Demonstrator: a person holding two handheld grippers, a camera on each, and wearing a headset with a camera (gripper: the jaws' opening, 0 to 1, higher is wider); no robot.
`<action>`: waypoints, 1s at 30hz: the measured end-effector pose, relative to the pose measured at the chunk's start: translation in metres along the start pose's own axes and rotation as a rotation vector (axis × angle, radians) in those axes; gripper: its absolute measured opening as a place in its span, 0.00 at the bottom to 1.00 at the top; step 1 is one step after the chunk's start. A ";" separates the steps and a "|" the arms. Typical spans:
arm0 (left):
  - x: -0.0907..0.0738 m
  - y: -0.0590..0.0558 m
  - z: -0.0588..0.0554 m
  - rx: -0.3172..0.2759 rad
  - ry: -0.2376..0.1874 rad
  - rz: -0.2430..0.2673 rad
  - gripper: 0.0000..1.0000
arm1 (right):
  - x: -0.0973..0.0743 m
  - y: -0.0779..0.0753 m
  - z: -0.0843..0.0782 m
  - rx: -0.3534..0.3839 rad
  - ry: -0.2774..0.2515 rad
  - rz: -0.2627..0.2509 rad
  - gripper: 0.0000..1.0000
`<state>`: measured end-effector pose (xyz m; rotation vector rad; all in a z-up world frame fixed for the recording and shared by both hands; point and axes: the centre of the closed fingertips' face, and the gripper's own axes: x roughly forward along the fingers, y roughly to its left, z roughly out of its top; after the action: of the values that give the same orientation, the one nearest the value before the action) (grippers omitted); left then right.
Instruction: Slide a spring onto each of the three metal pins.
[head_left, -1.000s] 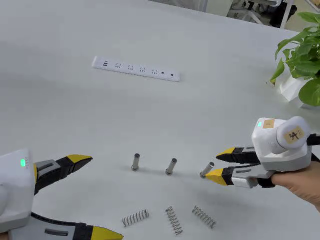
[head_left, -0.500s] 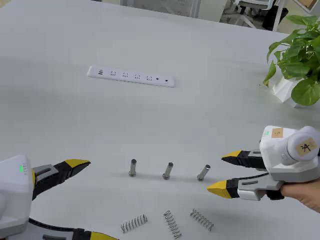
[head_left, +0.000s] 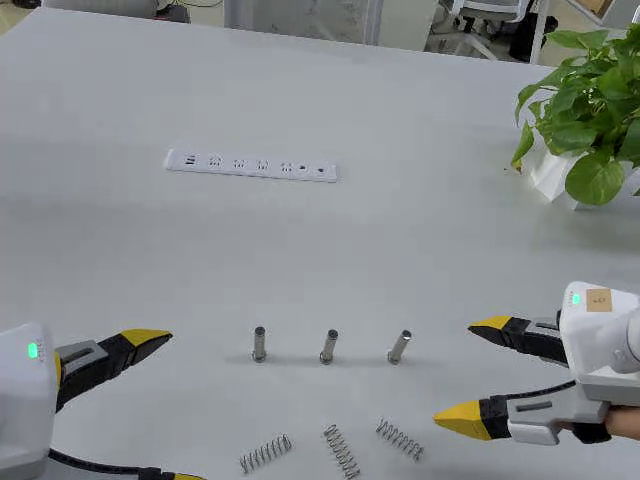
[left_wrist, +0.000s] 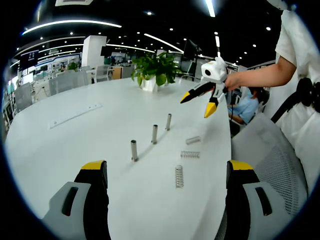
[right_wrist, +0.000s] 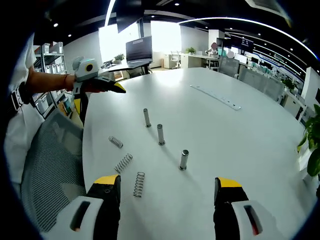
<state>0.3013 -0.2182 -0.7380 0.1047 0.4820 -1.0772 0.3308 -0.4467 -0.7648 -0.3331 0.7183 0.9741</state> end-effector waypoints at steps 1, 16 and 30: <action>0.000 0.000 0.000 0.003 0.003 -0.001 0.98 | -0.002 0.001 -0.001 0.002 -0.006 0.000 0.78; 0.002 -0.005 -0.005 0.011 0.045 -0.006 0.98 | -0.022 0.009 -0.021 0.012 -0.082 -0.019 0.99; 0.004 -0.009 -0.015 0.029 0.105 0.001 0.96 | -0.026 0.014 -0.029 -0.008 -0.098 -0.010 0.99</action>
<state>0.2901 -0.2213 -0.7516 0.1877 0.5608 -1.0812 0.2978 -0.4723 -0.7670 -0.2935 0.6237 0.9772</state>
